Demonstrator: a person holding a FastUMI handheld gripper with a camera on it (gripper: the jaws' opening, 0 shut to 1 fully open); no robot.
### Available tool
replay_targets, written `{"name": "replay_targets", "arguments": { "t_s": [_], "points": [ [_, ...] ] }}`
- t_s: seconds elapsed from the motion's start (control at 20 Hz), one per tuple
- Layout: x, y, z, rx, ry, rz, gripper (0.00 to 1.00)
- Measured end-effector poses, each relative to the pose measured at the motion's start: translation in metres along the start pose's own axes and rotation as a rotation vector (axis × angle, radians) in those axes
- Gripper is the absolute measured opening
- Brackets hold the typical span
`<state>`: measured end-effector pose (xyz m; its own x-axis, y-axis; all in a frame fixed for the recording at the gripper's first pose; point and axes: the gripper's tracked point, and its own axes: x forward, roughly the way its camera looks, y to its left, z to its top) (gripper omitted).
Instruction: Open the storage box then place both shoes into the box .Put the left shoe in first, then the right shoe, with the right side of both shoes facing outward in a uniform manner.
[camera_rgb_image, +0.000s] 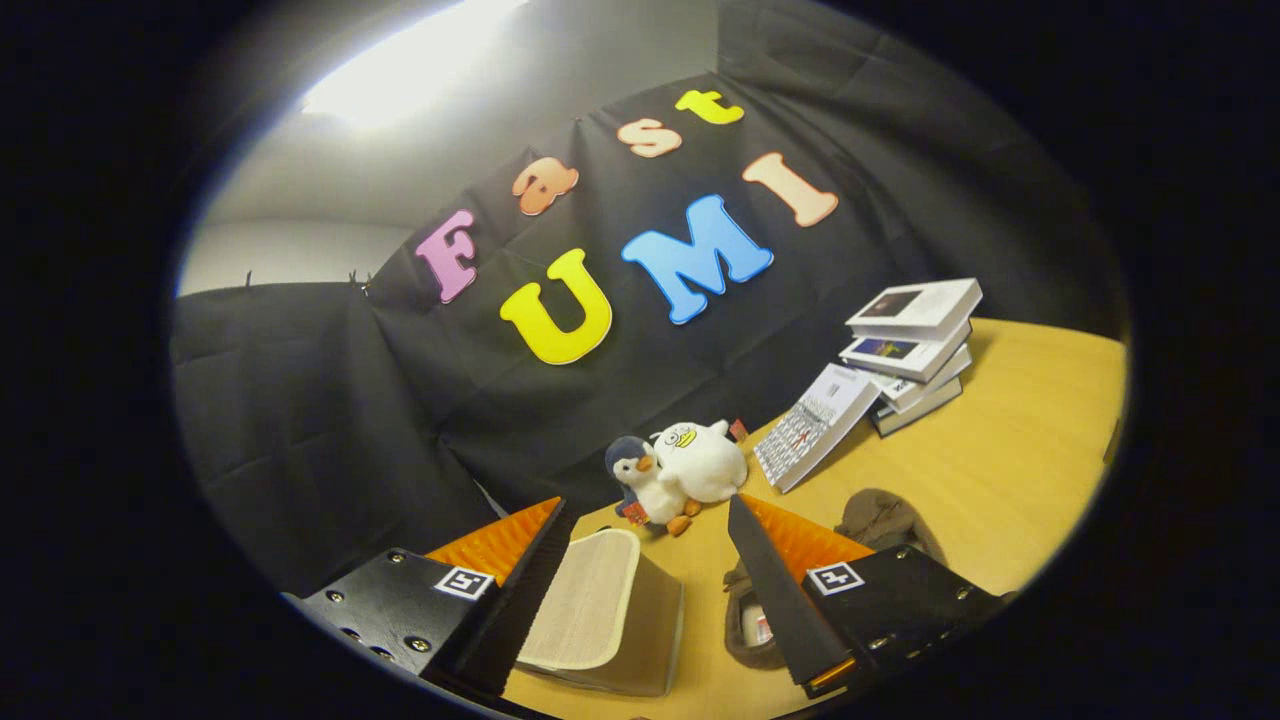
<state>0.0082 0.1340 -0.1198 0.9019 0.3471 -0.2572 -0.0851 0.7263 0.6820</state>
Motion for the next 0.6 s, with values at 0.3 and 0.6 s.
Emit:
{"name": "replay_targets", "arguments": {
  "t_s": [0.3,0.6],
  "points": [
    [0.021,0.003,-0.055,0.227,0.160,0.071,0.97],
    [0.037,-0.002,-0.106,0.487,0.303,0.080,0.97]
  ]
}}
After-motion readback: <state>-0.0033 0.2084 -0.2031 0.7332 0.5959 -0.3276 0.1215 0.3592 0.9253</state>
